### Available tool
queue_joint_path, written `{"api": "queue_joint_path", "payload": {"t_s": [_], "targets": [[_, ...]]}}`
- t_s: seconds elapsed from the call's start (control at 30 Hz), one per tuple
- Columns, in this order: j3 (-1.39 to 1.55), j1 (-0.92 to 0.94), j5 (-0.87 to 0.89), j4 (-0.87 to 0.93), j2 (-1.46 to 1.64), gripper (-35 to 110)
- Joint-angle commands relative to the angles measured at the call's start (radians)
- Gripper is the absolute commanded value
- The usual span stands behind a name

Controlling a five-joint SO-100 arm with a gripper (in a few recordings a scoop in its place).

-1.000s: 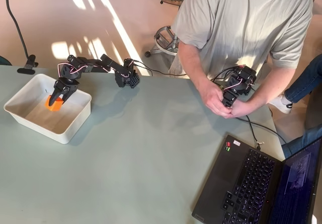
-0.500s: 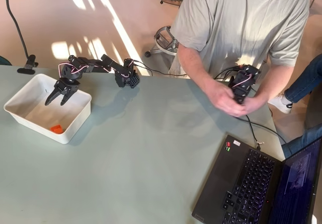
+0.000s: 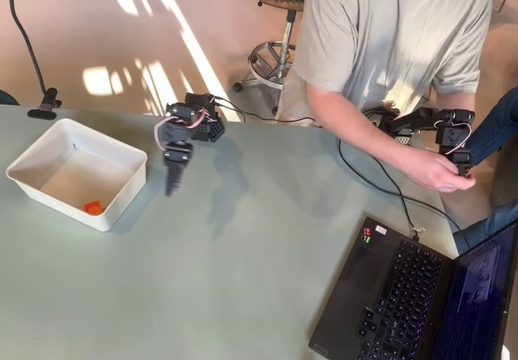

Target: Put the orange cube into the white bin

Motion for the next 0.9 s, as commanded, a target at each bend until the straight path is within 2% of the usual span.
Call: {"api": "queue_joint_path", "payload": {"t_s": [0.0, 0.2, 0.47, 0.63, 0.87], "targets": [[-0.011, -0.008, 0.006, 0.023, 0.080, 51], [0.051, 0.044, 0.008, 0.021, 0.133, 51], [0.284, 0.140, 0.008, 0.021, 0.382, 51], [0.620, 0.147, 0.006, 0.020, 0.637, 51], [1.250, 0.127, 0.002, -0.028, 1.022, 51]]}}
